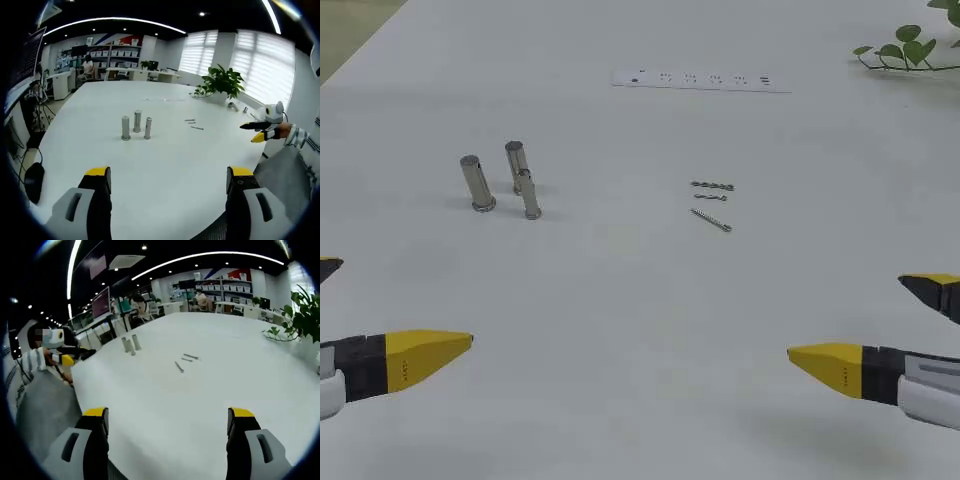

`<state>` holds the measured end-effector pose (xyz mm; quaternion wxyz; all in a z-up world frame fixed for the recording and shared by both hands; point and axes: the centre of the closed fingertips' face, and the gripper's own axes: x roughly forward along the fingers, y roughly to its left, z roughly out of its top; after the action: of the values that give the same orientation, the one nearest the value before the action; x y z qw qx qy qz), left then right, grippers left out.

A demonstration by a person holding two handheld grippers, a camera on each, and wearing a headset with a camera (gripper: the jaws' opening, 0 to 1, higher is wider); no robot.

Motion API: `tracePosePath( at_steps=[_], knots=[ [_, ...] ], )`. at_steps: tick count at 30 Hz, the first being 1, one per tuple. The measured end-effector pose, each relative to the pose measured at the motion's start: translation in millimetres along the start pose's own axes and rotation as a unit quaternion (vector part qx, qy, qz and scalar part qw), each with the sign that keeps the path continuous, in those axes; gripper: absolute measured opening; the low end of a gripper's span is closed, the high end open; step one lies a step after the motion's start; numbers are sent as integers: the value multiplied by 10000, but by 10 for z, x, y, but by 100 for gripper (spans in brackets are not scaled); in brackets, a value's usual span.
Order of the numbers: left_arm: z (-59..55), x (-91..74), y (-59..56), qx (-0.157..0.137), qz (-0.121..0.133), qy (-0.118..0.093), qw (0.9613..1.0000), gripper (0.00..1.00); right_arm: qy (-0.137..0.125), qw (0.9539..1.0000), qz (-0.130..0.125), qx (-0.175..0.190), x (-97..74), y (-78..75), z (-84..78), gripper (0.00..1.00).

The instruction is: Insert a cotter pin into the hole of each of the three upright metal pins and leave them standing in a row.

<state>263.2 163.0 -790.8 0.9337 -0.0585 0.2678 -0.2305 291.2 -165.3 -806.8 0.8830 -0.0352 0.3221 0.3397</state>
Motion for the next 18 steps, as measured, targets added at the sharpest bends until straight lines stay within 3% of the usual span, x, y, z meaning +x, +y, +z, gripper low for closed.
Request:
tracePosePath(
  at_steps=[7,11,13,18],
  knots=[
    [-36,-17,92,-107,54,67,9999,99,37,10000,-45,6,4,20,16,100],
    [-97,-28,38,239,-103,280,9993,99,63,10000,-52,-5,9,42,15,100],
    [-140,-16,17,264,-139,397,9988,99,86,10000,-41,-12,21,54,7,100],
    [-130,5,-36,133,-190,323,9992,99,179,9998,-16,21,51,76,-39,100]
  ],
)
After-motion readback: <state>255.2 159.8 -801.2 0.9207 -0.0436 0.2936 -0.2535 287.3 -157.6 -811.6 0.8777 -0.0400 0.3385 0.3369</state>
